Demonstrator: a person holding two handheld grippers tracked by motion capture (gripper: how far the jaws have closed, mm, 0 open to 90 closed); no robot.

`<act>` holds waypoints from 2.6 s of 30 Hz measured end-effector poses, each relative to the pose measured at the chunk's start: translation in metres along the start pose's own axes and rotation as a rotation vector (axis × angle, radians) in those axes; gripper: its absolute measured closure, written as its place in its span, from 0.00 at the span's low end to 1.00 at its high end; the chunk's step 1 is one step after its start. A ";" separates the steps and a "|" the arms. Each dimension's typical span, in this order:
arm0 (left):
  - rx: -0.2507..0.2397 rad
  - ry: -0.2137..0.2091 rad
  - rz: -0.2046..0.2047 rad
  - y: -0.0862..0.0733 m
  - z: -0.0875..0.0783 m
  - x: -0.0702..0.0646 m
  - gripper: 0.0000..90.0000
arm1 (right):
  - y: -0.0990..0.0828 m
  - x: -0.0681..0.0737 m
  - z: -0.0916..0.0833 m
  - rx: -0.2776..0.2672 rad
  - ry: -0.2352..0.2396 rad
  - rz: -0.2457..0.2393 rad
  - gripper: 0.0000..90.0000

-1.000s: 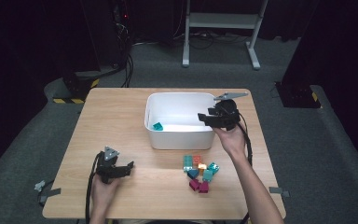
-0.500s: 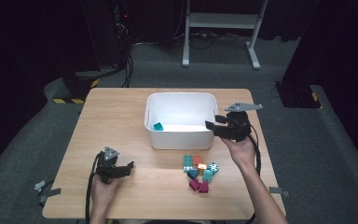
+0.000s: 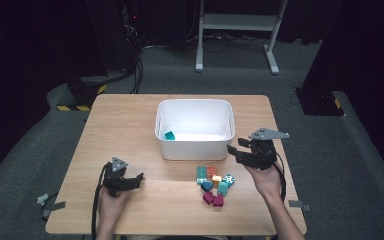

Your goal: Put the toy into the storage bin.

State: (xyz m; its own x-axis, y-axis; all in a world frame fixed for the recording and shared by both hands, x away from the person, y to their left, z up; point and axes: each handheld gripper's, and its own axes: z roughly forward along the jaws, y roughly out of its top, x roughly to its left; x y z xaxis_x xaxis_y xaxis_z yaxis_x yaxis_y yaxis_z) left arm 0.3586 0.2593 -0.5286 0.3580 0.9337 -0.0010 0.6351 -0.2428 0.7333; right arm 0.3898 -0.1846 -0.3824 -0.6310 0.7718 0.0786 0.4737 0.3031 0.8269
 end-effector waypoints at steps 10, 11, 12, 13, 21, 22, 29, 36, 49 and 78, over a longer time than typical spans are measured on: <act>0.000 0.000 0.000 0.000 0.000 0.000 0.17 | -0.041 -0.004 0.006 0.041 -0.016 0.037 0.56; 0.000 0.000 0.000 0.000 0.000 0.000 0.17 | -0.049 -0.005 0.009 0.048 -0.019 0.044 0.57; 0.000 0.000 0.000 0.000 0.000 0.000 0.17 | -0.049 -0.005 0.009 0.048 -0.019 0.044 0.57; 0.000 0.000 0.000 0.000 0.000 0.000 0.17 | -0.057 -0.007 0.010 0.056 -0.019 0.054 0.58; 0.000 0.001 0.000 0.000 0.000 0.000 0.17 | -0.081 -0.007 0.019 0.095 -0.027 0.070 0.59; 0.001 0.000 0.000 0.000 0.000 0.000 0.17 | -0.085 -0.008 0.022 0.100 -0.022 0.071 0.60; 0.001 0.000 0.000 0.000 0.000 0.000 0.17 | -0.096 -0.007 0.036 0.134 -0.013 0.073 0.61; 0.001 0.000 -0.001 0.000 0.000 0.000 0.17 | -0.102 -0.008 0.051 0.157 -0.004 0.087 0.65; 0.001 0.000 -0.001 0.000 0.000 0.000 0.17 | -0.105 -0.010 0.062 0.173 0.019 0.103 0.72; 0.001 0.000 0.000 0.000 0.000 0.000 0.17 | -0.102 -0.009 0.060 0.162 0.010 0.068 0.90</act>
State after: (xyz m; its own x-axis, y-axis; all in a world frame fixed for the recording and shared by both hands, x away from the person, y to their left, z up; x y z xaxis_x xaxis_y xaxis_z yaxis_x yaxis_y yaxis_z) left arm 0.3585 0.2591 -0.5286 0.3579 0.9337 -0.0014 0.6360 -0.2427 0.7325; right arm 0.3840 -0.1888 -0.5013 -0.6001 0.7881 0.1371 0.6073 0.3373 0.7193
